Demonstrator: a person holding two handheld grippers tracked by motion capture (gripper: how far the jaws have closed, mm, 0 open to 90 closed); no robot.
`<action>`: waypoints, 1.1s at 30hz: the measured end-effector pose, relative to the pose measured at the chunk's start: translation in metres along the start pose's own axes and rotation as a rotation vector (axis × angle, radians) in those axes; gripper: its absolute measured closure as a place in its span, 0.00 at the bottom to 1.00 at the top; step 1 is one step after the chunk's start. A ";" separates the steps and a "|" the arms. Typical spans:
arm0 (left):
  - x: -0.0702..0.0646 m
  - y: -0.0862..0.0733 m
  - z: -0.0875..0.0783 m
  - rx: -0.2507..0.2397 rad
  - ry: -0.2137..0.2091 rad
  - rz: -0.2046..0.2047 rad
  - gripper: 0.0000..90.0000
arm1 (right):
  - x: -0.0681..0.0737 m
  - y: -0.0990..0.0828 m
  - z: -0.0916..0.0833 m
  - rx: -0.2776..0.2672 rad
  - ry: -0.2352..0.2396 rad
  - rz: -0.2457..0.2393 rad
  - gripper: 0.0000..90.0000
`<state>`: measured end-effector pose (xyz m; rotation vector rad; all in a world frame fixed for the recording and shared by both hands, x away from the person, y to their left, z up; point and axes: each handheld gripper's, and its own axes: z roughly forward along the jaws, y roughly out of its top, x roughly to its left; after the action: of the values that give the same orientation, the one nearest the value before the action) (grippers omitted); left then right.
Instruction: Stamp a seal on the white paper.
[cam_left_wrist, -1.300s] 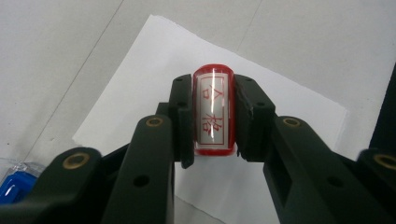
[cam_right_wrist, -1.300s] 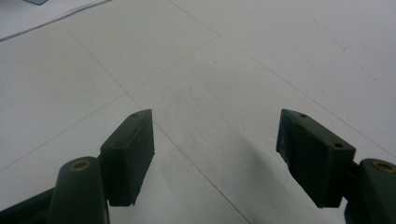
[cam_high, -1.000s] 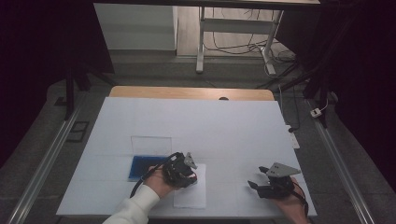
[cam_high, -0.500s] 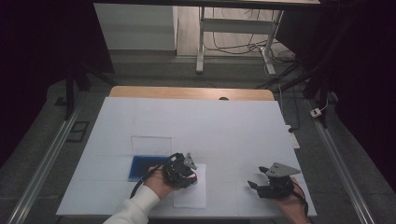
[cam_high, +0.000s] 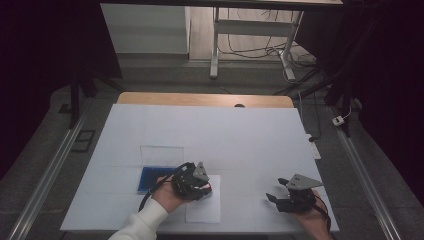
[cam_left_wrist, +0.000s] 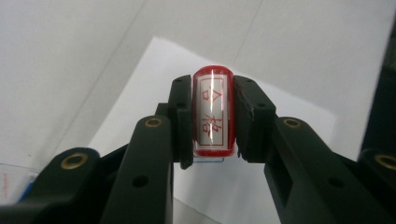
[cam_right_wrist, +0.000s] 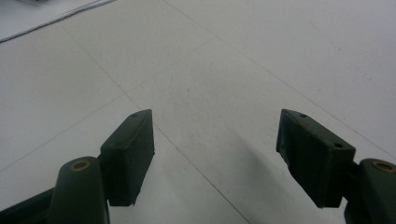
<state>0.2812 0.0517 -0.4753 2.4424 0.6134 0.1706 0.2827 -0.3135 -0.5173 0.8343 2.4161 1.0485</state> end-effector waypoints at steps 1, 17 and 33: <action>0.001 0.001 -0.003 -0.010 0.001 -0.003 0.78 | 0.000 0.000 0.000 -0.004 0.002 0.006 0.31; 0.011 0.001 -0.034 -0.070 -0.019 -0.042 0.78 | 0.000 0.000 0.000 -0.010 -0.002 0.004 0.31; 0.020 -0.004 -0.058 -0.101 -0.016 -0.073 0.78 | 0.000 0.000 -0.002 -0.025 -0.004 0.003 0.31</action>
<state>0.2827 0.0944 -0.4313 2.3190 0.6695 0.1482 0.2813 -0.3147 -0.5163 0.8316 2.3944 1.0744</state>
